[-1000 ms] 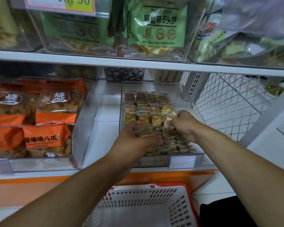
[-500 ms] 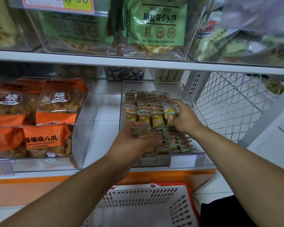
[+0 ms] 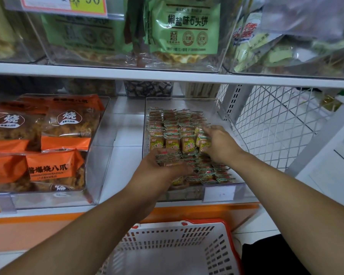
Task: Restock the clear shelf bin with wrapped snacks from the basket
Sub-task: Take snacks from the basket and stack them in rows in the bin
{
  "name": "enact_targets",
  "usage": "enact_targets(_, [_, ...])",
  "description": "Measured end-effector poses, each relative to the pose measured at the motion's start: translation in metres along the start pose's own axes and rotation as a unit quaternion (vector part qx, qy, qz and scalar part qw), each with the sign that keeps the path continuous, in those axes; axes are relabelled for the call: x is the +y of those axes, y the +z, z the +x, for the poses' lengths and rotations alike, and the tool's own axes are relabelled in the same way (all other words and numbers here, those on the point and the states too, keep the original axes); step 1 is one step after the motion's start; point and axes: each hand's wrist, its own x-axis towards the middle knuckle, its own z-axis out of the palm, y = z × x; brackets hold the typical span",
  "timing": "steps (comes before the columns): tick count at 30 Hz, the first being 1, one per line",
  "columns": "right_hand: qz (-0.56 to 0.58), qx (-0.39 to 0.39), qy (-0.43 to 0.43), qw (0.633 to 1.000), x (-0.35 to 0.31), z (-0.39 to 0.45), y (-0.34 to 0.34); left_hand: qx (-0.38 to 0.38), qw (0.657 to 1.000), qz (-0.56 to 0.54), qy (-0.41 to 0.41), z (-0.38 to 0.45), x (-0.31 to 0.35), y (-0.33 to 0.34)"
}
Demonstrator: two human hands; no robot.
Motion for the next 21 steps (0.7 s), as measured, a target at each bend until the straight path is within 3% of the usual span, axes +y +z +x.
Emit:
enact_targets(5, [0.027, 0.052, -0.011, 0.998, 0.0036, 0.0018, -0.0024, -0.006, 1.000, -0.022, 0.007, 0.0005, -0.0023, -0.0016])
enact_targets(10, [0.097, 0.029, 0.019, 0.995, 0.0071, 0.0070, -0.0012, -0.005, 1.000, -0.022, 0.011, 0.0029, -0.0024, -0.0009])
enact_targets(21, [0.040, 0.037, -0.021, 0.998, -0.0012, 0.0035, 0.0010, -0.013, 0.999, -0.035, 0.012, 0.0013, -0.0035, -0.0002])
